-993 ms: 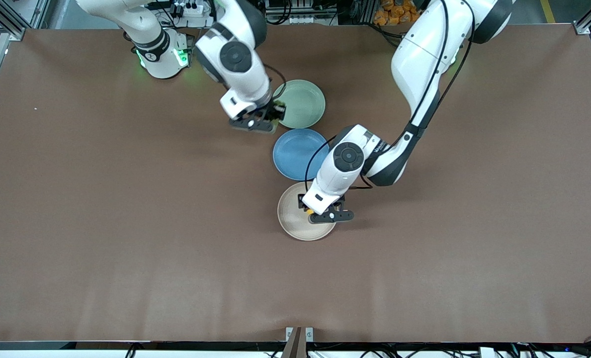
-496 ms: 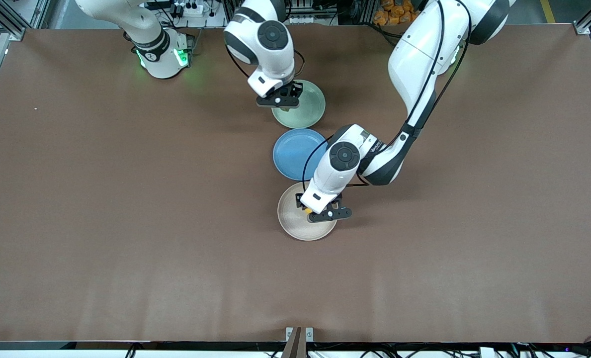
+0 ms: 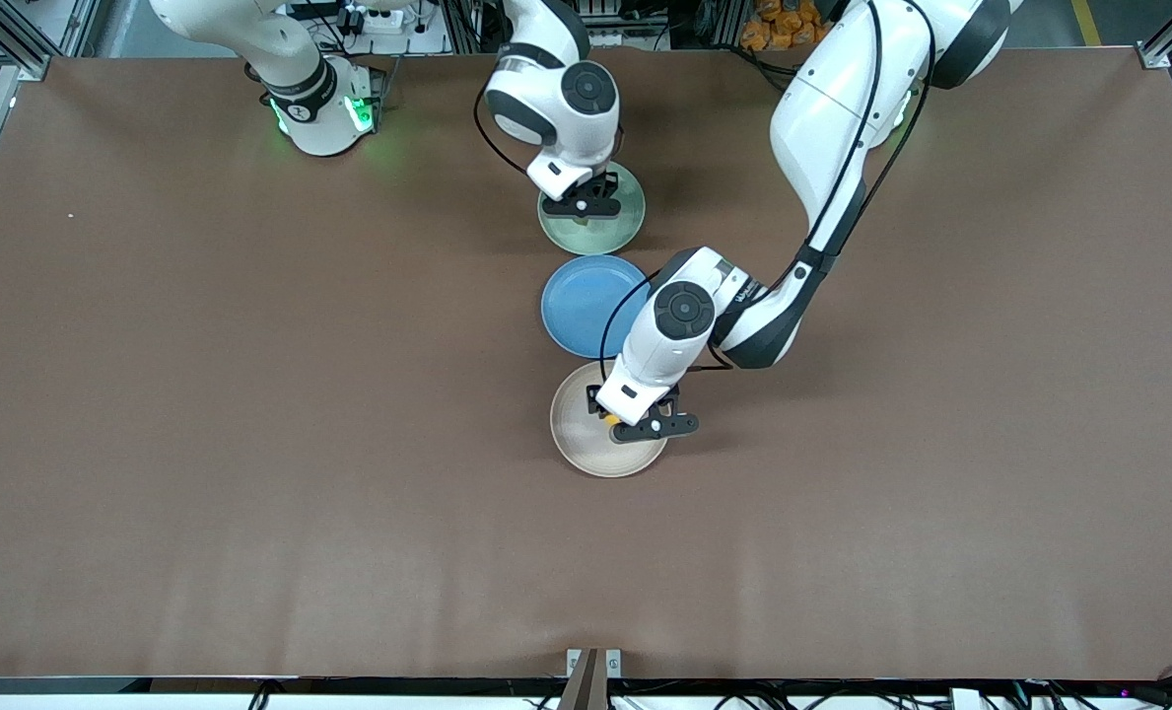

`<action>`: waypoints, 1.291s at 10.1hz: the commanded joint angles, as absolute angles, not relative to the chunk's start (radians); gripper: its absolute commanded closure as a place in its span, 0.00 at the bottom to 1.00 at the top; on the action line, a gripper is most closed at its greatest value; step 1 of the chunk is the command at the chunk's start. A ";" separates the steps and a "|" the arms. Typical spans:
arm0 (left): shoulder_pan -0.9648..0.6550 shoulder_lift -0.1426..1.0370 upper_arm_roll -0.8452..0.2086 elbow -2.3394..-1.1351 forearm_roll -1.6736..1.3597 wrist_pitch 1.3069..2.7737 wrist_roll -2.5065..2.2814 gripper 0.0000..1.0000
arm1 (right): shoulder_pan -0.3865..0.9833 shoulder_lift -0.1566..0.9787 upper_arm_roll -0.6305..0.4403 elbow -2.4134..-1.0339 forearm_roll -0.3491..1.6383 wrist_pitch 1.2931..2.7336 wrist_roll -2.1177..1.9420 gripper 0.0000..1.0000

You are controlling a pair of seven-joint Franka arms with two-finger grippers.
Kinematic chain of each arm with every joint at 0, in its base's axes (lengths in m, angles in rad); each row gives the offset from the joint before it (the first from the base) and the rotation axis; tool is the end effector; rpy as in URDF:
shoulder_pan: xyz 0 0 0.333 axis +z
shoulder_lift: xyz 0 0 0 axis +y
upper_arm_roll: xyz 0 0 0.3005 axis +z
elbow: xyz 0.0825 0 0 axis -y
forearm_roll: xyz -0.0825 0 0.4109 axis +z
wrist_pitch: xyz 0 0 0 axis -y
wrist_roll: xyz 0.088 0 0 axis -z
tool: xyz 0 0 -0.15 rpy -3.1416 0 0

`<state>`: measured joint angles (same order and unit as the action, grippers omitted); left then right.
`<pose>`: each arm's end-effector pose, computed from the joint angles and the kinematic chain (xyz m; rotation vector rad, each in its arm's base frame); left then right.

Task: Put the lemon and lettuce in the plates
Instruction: 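Set the lettuce on the green plate and the lemon on the cream plate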

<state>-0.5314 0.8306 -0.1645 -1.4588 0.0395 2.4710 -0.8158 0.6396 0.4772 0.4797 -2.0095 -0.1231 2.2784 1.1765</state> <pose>0.5917 -0.4712 0.1411 2.9342 0.2290 0.1170 0.2546 0.5351 0.1521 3.0479 0.0006 -0.2733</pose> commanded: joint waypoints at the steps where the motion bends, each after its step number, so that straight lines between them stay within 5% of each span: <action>1: -0.529 0.777 -0.134 -1.453 0.163 2.447 -0.825 0.00 | 0.644 0.569 0.480 -1.936 -0.193 2.269 1.224 1.00; 4: -0.439 0.607 -0.133 -1.453 0.224 2.265 -0.709 0.00 | 0.644 0.580 0.480 -1.928 -0.212 2.267 1.229 0.97; 5: -0.392 0.541 -0.135 -1.453 0.212 2.200 -0.596 0.00 | 0.637 0.580 0.480 -1.928 -0.215 2.266 1.229 0.53; 7: -0.344 0.435 -0.141 -1.450 0.207 2.050 -0.537 0.00 | 0.632 0.568 0.480 -1.928 -0.258 2.249 1.227 0.00; 13: -0.222 0.186 -0.123 -1.443 0.201 1.778 -0.369 0.00 | 0.560 0.477 0.544 -1.890 -0.252 2.063 1.201 0.00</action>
<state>-0.2292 0.2563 -0.1284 -1.4141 0.1989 1.7991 -0.4283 0.6101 0.5285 0.5035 -1.8777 -0.2365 2.1009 1.2029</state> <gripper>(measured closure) 0.000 0.000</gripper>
